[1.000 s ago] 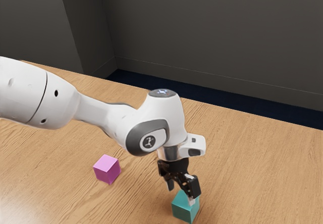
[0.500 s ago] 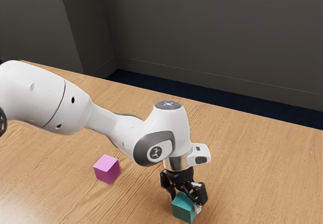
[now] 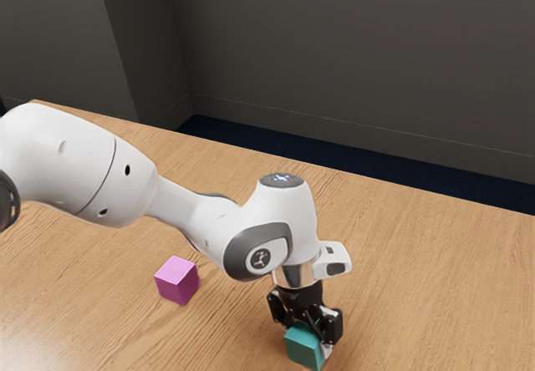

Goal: Pick up the blue block with one arm, and put the blue block on the pink block with one arm

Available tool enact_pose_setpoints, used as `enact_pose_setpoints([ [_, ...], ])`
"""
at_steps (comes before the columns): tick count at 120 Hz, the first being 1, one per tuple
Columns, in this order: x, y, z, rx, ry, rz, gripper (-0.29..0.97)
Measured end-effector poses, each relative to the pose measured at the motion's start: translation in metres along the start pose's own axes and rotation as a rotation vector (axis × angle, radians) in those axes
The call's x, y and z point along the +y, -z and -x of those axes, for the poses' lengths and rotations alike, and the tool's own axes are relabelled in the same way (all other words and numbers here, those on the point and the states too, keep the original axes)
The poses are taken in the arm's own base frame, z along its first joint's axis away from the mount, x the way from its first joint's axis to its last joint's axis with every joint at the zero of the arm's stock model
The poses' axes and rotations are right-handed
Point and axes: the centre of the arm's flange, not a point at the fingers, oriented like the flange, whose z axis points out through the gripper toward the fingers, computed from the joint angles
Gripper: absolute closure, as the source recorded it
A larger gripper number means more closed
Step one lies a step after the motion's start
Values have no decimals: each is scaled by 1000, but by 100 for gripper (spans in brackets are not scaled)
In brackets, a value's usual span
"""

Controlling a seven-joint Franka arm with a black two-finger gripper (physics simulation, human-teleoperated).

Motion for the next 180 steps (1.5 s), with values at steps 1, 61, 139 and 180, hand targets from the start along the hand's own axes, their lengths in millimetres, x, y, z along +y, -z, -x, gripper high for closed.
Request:
enact_pose_setpoints([
  [1, 0, 0, 0, 1, -1, -1, 24],
  [61, -56, 98, -14, 128, -52, -75, 29],
  [139, -190, 141, 29, -24, -181, -141, 28],
  [180, -269, 131, 30, -89, -167, -118, 28],
])
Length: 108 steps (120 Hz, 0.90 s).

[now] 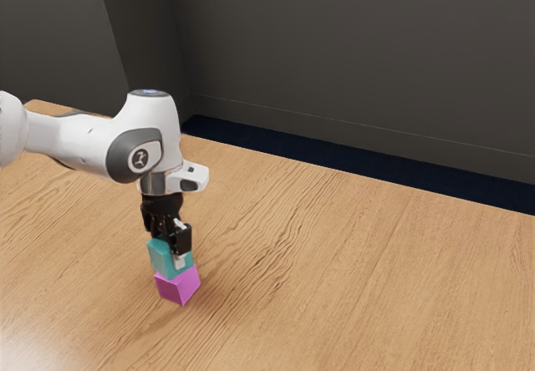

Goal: Pick up the blue block with one arm, and put the blue block on the pink block with one arm

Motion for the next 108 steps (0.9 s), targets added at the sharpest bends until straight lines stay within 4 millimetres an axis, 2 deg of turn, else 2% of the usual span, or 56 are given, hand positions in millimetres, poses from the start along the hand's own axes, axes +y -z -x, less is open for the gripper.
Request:
enact_pose_setpoints([
  [13, -9, -2, 0, -4, -10, 2, 28],
  [35, 8, -4, -7, -10, -68, -2, 28],
  [61, -15, -5, -1, -10, -18, 11, 28],
  [86, -8, -4, -2, -8, 9, 13, 28],
  [108, -12, -4, -1, -8, 71, 20, 28],
])
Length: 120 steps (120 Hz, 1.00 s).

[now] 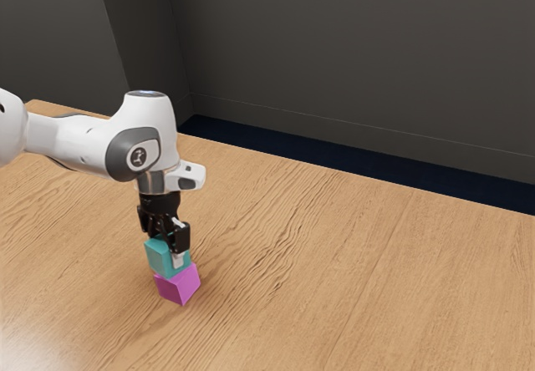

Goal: Pick up the blue block with one arm, and put the blue block on the pink block with one arm

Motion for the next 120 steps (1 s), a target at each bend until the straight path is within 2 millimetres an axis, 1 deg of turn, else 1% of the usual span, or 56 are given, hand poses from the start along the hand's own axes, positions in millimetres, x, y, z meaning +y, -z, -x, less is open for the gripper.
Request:
enact_pose_setpoints([
  [43, 2, -3, 3, -7, 135, 8, 28],
  [77, 2, -5, 2, -12, 206, 14, 28],
  [109, 0, -1, -7, -3, 228, 10, 28],
  [120, -3, -5, -10, -8, 224, 12, 28],
])
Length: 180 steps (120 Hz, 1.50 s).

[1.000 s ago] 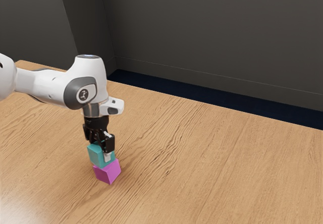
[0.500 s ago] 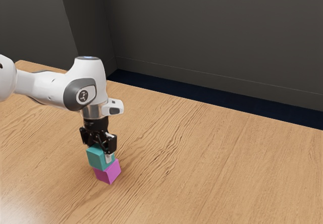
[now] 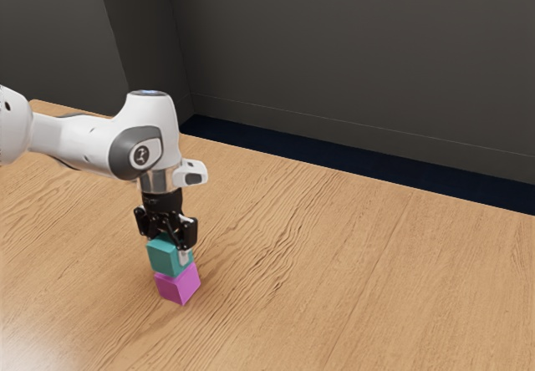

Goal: Pick up the blue block with one arm, and put the blue block on the pink block with one arm

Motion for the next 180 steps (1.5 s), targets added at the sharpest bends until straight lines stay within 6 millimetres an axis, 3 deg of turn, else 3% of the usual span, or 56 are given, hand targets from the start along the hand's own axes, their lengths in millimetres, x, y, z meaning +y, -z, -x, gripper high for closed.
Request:
enact_pose_setpoints([
  [46, -2, 0, -3, 1, -32, 0, 28],
  [78, -1, 3, -2, 7, -54, -4, 9],
  [92, 3, 31, 6, 59, -114, -40, 5],
  [108, 14, 81, 20, 123, -195, -88, 3],
  [129, 97, 190, 24, 224, -411, -131, 1],
  [143, 128, 256, 35, 269, -509, -135, 1],
  [149, 136, 266, 39, 260, -542, -135, 1],
  [180, 148, 271, 36, 176, -680, -172, 0],
])
